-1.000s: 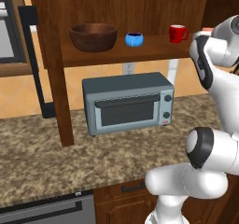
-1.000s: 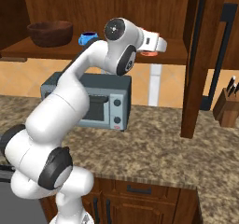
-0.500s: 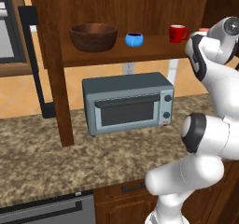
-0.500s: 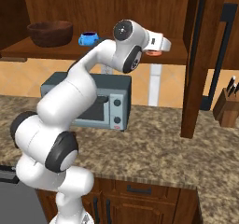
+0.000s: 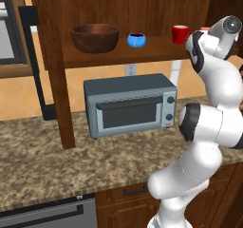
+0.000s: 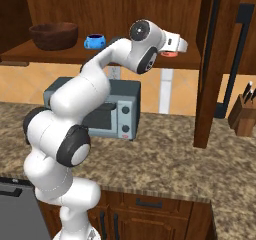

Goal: Gather all objects into one cabinet and sort the glasses and bowls to opposite sides.

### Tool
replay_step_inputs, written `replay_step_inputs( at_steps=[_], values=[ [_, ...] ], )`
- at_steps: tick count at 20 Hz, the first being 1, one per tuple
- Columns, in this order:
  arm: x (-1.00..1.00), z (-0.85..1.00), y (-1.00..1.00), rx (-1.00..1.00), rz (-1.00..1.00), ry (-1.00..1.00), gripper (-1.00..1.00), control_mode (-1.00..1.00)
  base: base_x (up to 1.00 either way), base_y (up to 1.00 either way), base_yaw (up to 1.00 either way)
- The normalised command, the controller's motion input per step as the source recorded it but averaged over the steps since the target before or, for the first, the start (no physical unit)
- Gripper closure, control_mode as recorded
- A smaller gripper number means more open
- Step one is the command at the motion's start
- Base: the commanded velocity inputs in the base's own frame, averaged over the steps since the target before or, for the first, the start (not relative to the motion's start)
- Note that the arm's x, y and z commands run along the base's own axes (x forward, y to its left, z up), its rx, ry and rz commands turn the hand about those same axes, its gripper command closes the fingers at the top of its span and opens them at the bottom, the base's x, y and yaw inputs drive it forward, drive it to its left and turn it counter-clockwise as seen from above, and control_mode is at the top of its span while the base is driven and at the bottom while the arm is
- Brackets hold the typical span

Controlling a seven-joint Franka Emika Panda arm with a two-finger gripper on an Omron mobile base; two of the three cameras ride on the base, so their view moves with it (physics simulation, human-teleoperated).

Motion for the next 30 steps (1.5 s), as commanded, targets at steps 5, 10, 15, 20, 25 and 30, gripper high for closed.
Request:
replay_step_inputs(
  at_steps=[5, 10, 15, 20, 25, 30],
  values=[
    [0.39, -0.11, -0.11, 0.00, 0.00, 0.00, 1.00, -1.00, 0.00, 0.00, 0.00],
    [0.32, -0.21, -0.11, 0.00, 0.00, 0.00, 1.00, -1.00, 0.00, 0.00, 0.00],
    [0.08, -0.20, -0.03, 0.00, 0.00, 0.00, 1.00, -1.00, 0.00, 0.00, 0.00],
    [0.03, -0.08, 0.00, 0.00, 0.00, 0.00, 1.00, -1.00, 0.00, 0.00, 0.00],
    [0.00, 0.00, 0.00, 0.00, 0.00, 0.01, -1.00, -1.00, 0.00, 0.00, 0.00],
    [-0.07, 0.00, 0.19, 0.00, 0.00, 0.00, -1.00, -1.00, 0.00, 0.00, 0.00]
  ],
)
